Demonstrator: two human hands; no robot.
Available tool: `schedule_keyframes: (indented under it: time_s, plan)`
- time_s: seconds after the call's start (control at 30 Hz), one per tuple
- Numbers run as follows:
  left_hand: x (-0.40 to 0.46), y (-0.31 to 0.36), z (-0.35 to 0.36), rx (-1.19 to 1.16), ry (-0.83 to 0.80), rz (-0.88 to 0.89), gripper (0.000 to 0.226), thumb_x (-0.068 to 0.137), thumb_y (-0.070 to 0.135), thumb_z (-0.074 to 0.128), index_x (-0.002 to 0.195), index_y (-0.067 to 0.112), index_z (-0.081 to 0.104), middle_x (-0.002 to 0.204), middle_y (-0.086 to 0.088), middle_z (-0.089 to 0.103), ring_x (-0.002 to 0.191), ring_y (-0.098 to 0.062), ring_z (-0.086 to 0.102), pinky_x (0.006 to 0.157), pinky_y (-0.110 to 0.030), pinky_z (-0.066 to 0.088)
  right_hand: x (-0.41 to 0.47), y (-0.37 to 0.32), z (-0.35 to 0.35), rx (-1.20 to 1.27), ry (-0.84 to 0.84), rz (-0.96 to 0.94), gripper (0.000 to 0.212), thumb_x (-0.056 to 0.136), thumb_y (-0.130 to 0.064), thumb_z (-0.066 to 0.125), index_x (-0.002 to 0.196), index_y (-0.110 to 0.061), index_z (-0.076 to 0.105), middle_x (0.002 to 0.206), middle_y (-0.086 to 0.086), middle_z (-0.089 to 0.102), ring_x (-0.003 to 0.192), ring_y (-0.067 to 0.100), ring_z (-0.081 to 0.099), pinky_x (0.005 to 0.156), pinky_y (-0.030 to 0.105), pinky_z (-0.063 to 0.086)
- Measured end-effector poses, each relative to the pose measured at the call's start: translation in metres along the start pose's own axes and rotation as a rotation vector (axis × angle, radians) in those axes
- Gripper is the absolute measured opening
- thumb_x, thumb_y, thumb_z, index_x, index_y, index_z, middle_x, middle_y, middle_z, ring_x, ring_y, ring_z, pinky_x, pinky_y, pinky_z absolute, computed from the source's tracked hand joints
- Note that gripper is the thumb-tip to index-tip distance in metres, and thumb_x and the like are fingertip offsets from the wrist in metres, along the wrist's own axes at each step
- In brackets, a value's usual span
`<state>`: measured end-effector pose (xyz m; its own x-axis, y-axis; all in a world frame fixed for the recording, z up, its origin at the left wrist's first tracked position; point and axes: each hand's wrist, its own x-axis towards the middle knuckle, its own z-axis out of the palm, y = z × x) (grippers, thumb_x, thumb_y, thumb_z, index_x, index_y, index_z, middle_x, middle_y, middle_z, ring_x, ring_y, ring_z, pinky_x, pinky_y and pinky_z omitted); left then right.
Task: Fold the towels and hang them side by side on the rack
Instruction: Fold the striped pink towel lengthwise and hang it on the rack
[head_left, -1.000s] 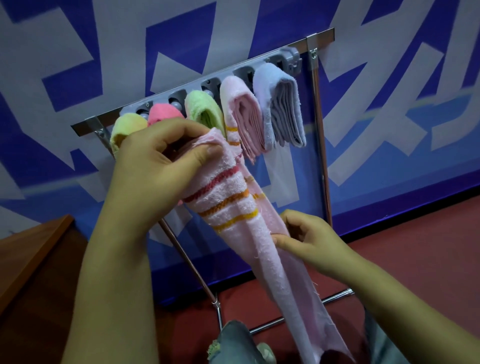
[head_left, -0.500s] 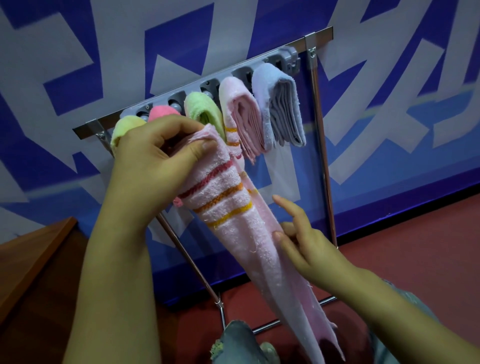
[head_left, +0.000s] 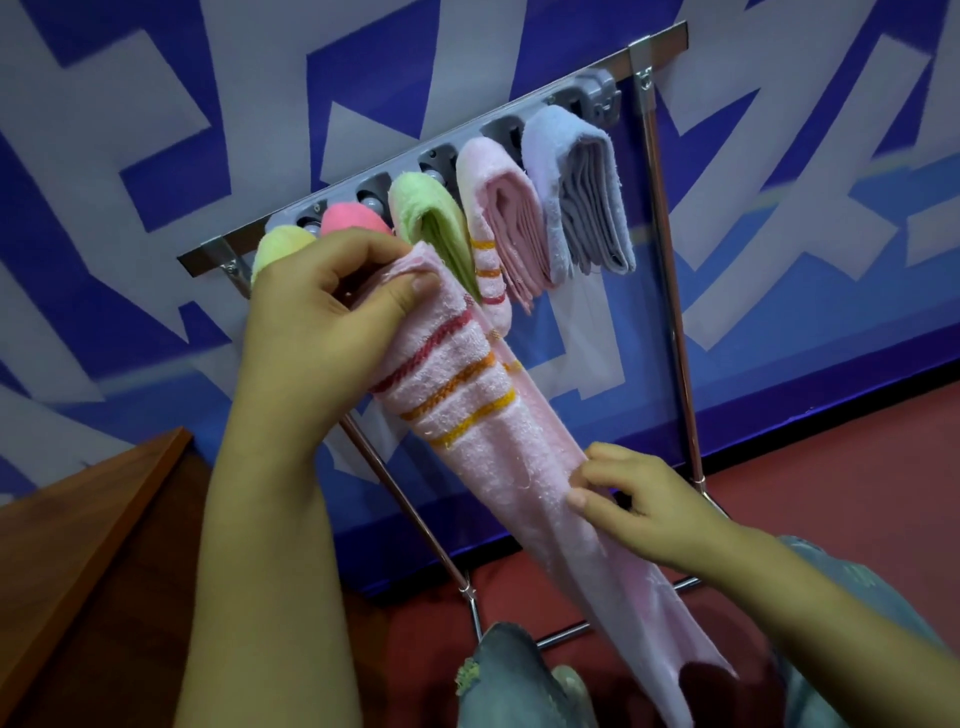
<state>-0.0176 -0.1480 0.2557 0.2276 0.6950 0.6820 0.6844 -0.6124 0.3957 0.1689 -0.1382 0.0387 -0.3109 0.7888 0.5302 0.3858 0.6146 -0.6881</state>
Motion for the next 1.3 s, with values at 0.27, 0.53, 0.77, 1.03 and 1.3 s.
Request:
schedule_keyframes:
  time_s: [0.27, 0.53, 0.77, 1.03, 1.3]
  plan:
    - [-0.002, -0.005, -0.003, 0.009, 0.028, -0.052, 0.015, 0.084, 0.019, 0.066, 0.090, 0.033, 0.064, 0.087, 0.016, 0.063, 0.086, -0.007, 0.060, 0.080, -0.030, 0.053, 0.000, 0.000, 0.006, -0.050, 0.059, 0.002, 0.019, 0.082, -0.039, 0.050, 0.065, -0.035, 0.042, 0.067, -0.017, 0.041, 0.064, -0.002, 0.043, 0.059, 0.017, 0.035]
    - [-0.003, -0.012, -0.009, 0.016, 0.026, -0.082, 0.013, 0.084, 0.023, 0.065, 0.097, 0.025, 0.065, 0.097, -0.003, 0.066, 0.093, -0.020, 0.063, 0.085, -0.043, 0.054, -0.006, -0.004, 0.006, 0.045, 0.114, 0.133, 0.012, 0.081, -0.033, 0.048, 0.076, -0.023, 0.042, 0.068, -0.011, 0.047, 0.061, 0.011, 0.042, 0.057, 0.023, 0.037]
    - [0.001, -0.016, -0.015, 0.046, 0.005, -0.020, 0.015, 0.080, 0.024, 0.067, 0.095, 0.022, 0.066, 0.087, -0.002, 0.066, 0.083, -0.021, 0.061, 0.079, -0.036, 0.050, -0.006, -0.004, 0.006, 0.137, 0.097, 0.164, 0.017, 0.083, -0.025, 0.053, 0.084, -0.032, 0.037, 0.066, 0.001, 0.046, 0.052, 0.008, 0.036, 0.053, 0.033, 0.038]
    - [0.020, -0.007, -0.015, 0.065, -0.120, 0.009, 0.012, 0.082, 0.028, 0.066, 0.094, 0.025, 0.065, 0.084, 0.017, 0.061, 0.081, -0.003, 0.058, 0.076, -0.022, 0.049, -0.004, -0.012, 0.004, 0.144, -0.179, -0.035, 0.061, 0.074, 0.005, 0.045, 0.111, -0.039, 0.064, 0.106, -0.016, 0.057, 0.091, 0.004, 0.059, 0.076, 0.013, 0.043]
    - [0.047, -0.023, 0.007, 0.437, -0.033, 0.047, 0.025, 0.087, 0.032, 0.058, 0.104, 0.016, 0.067, 0.098, -0.001, 0.065, 0.090, -0.016, 0.058, 0.077, -0.026, 0.042, 0.011, -0.029, -0.005, 0.450, -0.450, 0.221, 0.047, 0.068, -0.004, 0.048, 0.079, -0.040, 0.076, 0.090, 0.006, 0.075, 0.079, 0.026, 0.063, 0.080, 0.025, 0.043]
